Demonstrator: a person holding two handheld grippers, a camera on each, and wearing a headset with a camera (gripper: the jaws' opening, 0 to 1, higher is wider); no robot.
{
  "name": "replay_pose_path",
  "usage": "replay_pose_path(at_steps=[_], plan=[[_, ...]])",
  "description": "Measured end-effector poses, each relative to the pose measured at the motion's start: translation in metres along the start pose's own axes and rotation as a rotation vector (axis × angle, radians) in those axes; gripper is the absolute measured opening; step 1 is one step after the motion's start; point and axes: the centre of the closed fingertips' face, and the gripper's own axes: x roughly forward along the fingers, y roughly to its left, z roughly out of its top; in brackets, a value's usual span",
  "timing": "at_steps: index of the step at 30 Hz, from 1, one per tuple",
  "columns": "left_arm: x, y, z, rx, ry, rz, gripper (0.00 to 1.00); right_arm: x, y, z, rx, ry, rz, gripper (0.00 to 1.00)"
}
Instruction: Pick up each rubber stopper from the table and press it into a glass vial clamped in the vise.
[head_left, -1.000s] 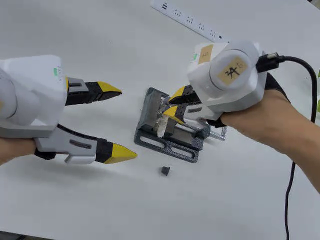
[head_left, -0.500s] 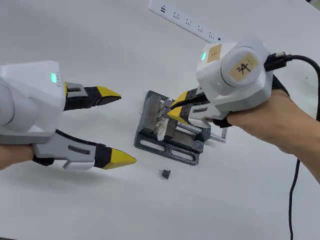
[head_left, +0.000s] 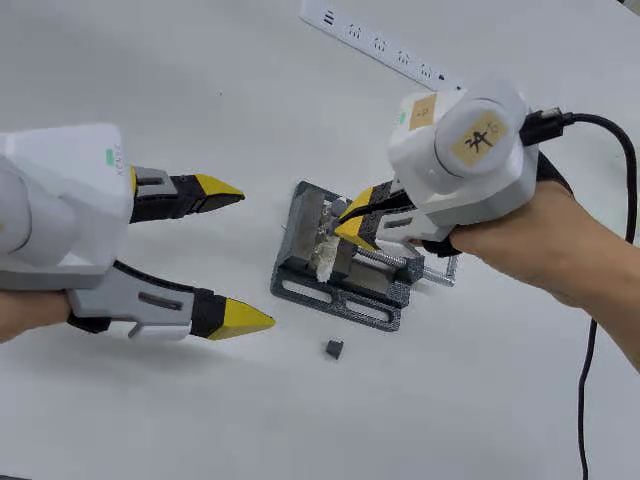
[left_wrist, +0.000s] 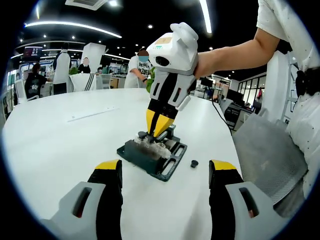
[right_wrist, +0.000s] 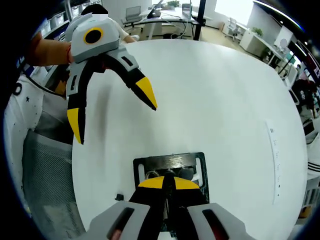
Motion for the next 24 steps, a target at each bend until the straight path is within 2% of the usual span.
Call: replay_pose_path(at_steps=[24], plan=[[0.0022, 0.0022, 0.0008, -0.008, -0.011, 0.006, 0.69, 0.0010, -0.0031, 0.0001, 0.000, 0.022, 0.028, 0.00]])
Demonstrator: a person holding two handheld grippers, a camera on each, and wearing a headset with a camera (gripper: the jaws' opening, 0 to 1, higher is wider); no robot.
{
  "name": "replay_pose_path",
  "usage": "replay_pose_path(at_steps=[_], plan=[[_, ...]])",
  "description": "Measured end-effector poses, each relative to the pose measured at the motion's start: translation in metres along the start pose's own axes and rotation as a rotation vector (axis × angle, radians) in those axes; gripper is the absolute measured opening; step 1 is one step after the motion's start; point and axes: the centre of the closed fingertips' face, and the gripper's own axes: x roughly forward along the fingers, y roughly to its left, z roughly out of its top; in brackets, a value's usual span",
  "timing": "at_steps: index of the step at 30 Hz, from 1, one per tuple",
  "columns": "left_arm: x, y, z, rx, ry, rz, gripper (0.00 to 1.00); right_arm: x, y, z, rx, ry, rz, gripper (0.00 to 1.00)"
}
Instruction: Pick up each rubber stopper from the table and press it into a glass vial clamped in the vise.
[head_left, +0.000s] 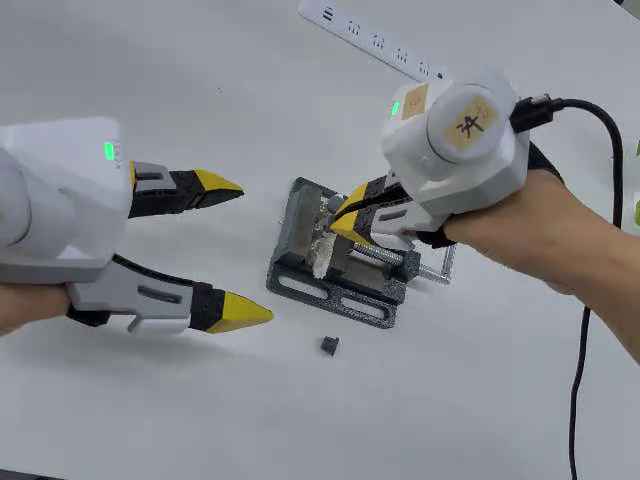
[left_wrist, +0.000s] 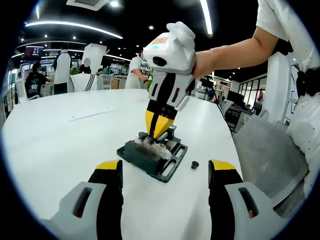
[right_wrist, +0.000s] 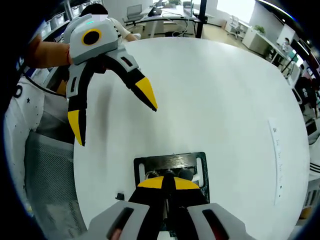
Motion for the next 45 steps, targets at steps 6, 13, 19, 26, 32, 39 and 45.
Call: replay_pose_path(at_steps=[6, 13, 19, 26, 32, 39, 45], plan=[[0.0001, 0.0001, 0.0000, -0.002, -0.004, 0.002, 0.69, 0.0004, -0.0003, 0.0001, 0.002, 0.004, 0.007, 0.00], [0.0016, -0.0007, 0.0006, -0.002, -0.007, 0.001, 0.69, 0.0007, -0.0005, -0.0004, 0.004, 0.005, 0.010, 0.00], [0.0027, -0.0008, 0.0018, 0.000, -0.010, -0.001, 0.69, 0.0003, 0.0007, -0.0005, 0.005, 0.012, 0.015, 0.00], [0.0033, -0.0011, 0.0014, -0.001, -0.010, -0.001, 0.69, 0.0006, 0.0009, -0.0002, -0.002, 0.018, 0.014, 0.00], [0.0034, -0.0017, 0.0011, -0.001, -0.011, -0.002, 0.68, 0.0007, 0.0009, 0.0000, -0.009, 0.032, 0.018, 0.00], [0.0032, -0.0021, 0.0011, -0.005, -0.015, 0.000, 0.68, 0.0016, 0.0007, 0.0009, -0.012, 0.044, 0.028, 0.00], [0.0027, -0.0023, 0.0004, -0.006, -0.016, 0.002, 0.68, 0.0013, 0.0015, 0.0004, -0.011, 0.045, 0.030, 0.00]])
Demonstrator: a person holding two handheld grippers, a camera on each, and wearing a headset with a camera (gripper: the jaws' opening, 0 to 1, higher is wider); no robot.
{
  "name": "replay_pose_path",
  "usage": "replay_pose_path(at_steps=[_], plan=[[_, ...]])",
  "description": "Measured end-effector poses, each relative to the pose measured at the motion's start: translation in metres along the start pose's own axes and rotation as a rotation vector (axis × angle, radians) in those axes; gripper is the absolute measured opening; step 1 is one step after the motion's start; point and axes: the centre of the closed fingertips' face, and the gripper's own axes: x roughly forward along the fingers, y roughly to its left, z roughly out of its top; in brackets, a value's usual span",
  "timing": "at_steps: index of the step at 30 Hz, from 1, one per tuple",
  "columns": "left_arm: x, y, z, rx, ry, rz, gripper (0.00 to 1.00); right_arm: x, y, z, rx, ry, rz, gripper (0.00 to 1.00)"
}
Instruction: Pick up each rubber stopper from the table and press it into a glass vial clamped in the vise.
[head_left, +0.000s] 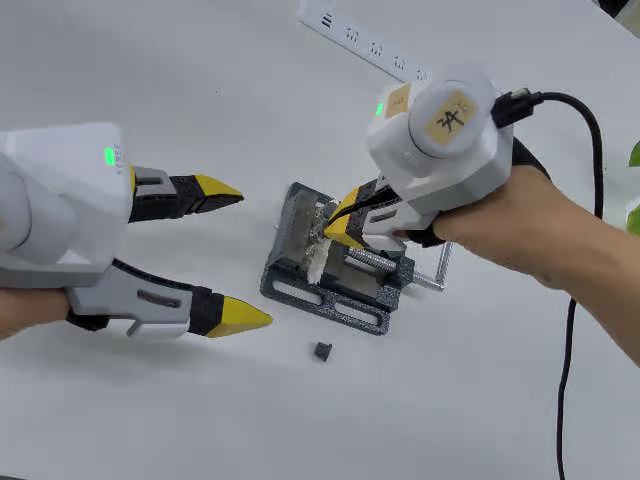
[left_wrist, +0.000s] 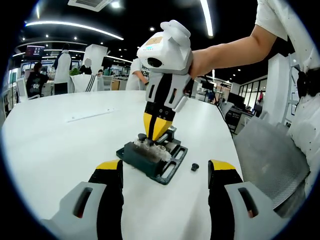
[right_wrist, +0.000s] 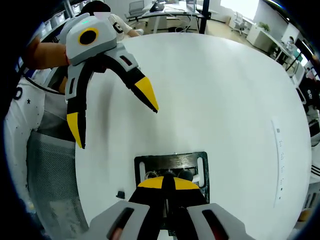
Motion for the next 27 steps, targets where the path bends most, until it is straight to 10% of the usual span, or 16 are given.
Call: replay_pose_path(at_steps=[27], plan=[[0.0027, 0.0018, 0.0031, -0.002, -0.011, 0.003, 0.68, 0.0007, -0.0027, -0.0003, 0.000, 0.023, 0.016, 0.00]])
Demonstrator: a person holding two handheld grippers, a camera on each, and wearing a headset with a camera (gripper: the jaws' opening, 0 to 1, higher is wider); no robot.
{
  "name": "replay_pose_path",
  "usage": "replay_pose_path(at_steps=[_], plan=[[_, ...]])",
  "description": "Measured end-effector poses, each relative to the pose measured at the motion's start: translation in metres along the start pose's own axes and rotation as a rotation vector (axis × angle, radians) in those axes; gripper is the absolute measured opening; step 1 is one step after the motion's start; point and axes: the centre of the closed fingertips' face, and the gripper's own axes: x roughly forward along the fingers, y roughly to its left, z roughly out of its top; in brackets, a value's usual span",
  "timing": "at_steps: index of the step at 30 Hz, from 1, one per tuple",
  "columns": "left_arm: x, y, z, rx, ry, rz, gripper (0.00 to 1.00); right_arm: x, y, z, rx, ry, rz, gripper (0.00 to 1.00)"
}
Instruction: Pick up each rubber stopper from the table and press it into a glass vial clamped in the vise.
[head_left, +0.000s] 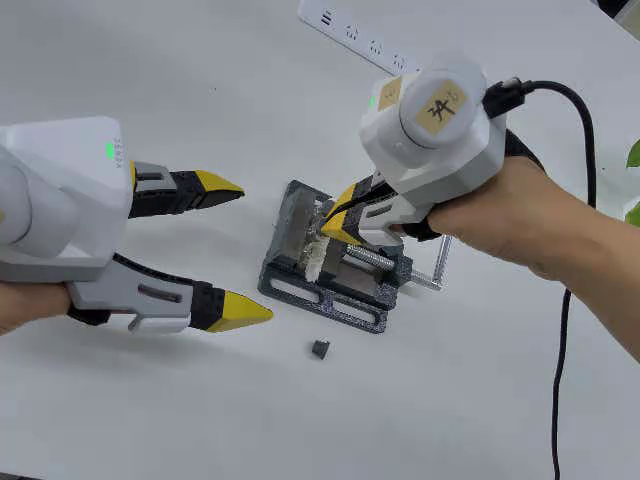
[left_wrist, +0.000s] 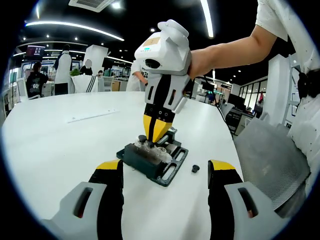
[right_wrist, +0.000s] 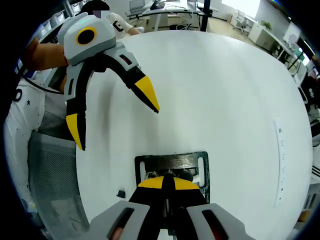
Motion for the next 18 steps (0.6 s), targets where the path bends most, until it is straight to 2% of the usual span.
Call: replay_pose_path(at_steps=[9, 18], plan=[[-0.0018, 0.0014, 0.0001, -0.003, -0.001, 0.003, 0.68, 0.0012, -0.0009, 0.0006, -0.002, 0.001, -0.001, 0.00], [-0.0019, 0.0015, 0.0012, 0.000, -0.003, 0.001, 0.67, 0.0018, -0.0004, 0.0026, 0.006, 0.015, 0.020, 0.00]])
